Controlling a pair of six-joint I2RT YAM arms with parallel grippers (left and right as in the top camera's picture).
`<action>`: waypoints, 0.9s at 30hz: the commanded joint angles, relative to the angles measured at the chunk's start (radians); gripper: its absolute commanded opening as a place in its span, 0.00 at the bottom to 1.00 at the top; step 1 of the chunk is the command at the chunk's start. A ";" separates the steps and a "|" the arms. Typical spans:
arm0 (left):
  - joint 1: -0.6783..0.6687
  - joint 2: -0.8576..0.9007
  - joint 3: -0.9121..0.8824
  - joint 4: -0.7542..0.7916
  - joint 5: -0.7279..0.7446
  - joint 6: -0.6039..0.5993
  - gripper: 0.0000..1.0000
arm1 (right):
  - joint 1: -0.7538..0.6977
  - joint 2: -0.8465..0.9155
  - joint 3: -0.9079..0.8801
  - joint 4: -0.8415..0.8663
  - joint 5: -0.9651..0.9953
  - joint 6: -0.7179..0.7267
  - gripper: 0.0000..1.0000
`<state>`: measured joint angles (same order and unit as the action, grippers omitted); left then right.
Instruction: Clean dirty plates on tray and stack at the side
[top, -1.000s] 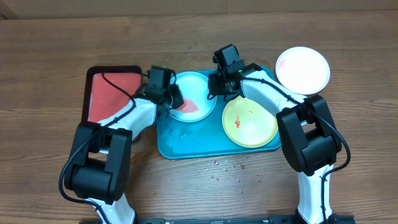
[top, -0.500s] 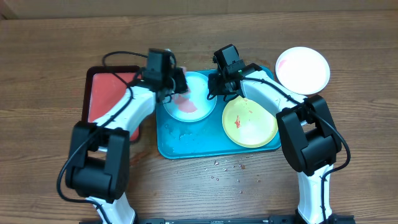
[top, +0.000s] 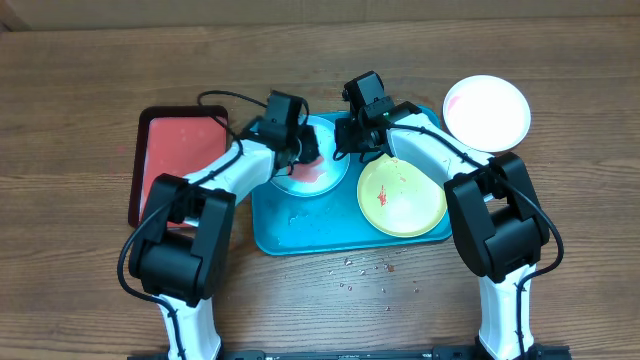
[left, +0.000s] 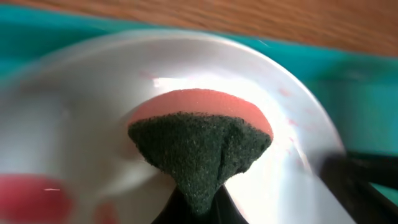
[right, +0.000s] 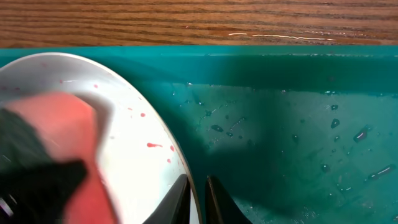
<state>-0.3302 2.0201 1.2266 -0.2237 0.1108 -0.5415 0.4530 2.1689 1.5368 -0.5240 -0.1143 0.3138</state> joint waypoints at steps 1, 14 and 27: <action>0.085 0.018 0.005 -0.050 -0.147 -0.001 0.04 | 0.001 0.006 -0.006 0.001 0.016 0.004 0.11; 0.208 -0.151 0.054 -0.098 -0.144 0.030 0.04 | 0.002 0.006 -0.005 -0.004 0.053 0.003 0.05; 0.324 -0.509 0.054 -0.251 -0.275 0.056 0.04 | 0.074 -0.091 0.038 -0.005 0.147 -0.191 0.04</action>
<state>-0.0616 1.5177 1.2755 -0.4301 -0.0761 -0.5117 0.4858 2.1578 1.5372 -0.5327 -0.0761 0.2188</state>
